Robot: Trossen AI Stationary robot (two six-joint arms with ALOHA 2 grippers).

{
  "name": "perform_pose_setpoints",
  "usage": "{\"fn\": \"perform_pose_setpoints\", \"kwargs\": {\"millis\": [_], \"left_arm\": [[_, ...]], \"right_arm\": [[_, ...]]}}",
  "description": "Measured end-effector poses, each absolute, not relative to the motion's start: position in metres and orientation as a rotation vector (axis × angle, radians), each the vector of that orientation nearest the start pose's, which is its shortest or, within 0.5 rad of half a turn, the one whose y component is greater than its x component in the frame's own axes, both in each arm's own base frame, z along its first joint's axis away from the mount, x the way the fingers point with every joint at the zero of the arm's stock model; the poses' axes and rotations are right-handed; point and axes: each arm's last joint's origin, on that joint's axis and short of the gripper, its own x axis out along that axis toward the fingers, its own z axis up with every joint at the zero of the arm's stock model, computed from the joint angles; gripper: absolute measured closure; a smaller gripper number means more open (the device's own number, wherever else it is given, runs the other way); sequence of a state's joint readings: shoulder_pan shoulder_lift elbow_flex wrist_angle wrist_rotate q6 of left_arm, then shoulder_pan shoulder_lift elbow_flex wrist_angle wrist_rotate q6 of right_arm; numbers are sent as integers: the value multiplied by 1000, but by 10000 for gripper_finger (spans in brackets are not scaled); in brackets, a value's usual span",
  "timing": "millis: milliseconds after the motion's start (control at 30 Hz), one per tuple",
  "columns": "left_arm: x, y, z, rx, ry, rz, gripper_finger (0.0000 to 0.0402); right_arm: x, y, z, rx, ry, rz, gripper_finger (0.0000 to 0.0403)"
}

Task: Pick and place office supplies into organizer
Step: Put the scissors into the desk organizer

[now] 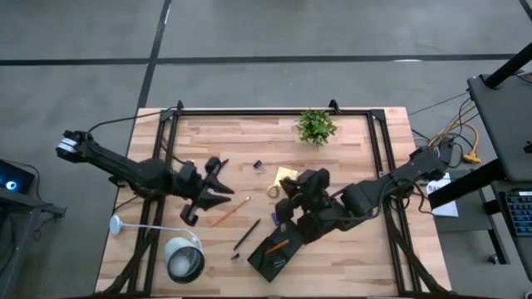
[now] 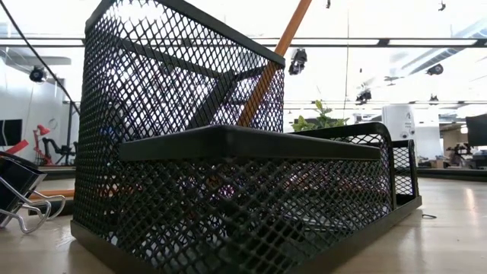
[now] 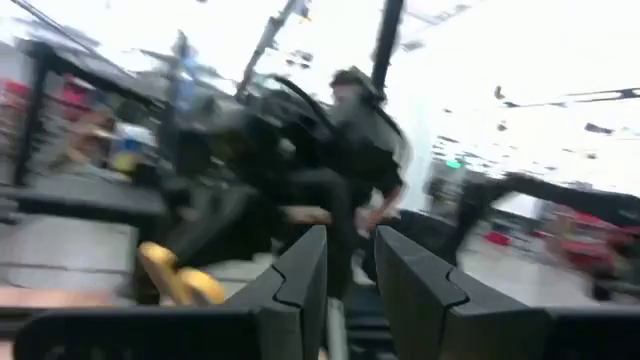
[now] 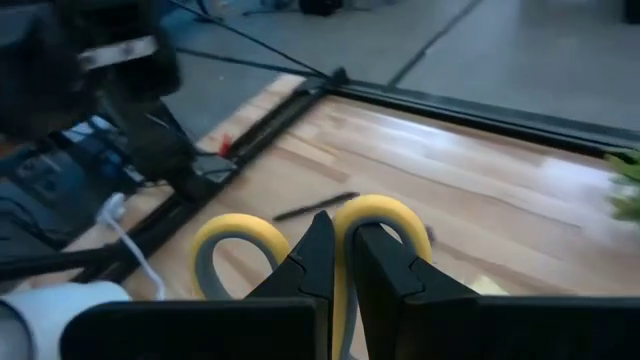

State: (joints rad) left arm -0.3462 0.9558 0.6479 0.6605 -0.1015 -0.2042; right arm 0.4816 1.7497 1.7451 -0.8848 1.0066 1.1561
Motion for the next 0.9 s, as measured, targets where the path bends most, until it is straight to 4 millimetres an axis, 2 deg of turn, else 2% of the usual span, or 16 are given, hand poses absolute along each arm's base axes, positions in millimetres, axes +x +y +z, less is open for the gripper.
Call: {"fn": "perform_pose_setpoints", "kwargs": {"millis": [233,400,633,900], "left_arm": [[173,-55,354,-249,-431,-116,328],[160,-49,361,-241,-473,-84,328],[154,-46,364,-254,-492,-67,328],[155,-46,364,-259,-492,-68,328]], "right_arm": [[368,170,331,468,280,-680,392],[381,187,324,517,224,-633,392],[391,207,310,468,229,-620,392],[408,226,271,430,257,-601,392]]}}
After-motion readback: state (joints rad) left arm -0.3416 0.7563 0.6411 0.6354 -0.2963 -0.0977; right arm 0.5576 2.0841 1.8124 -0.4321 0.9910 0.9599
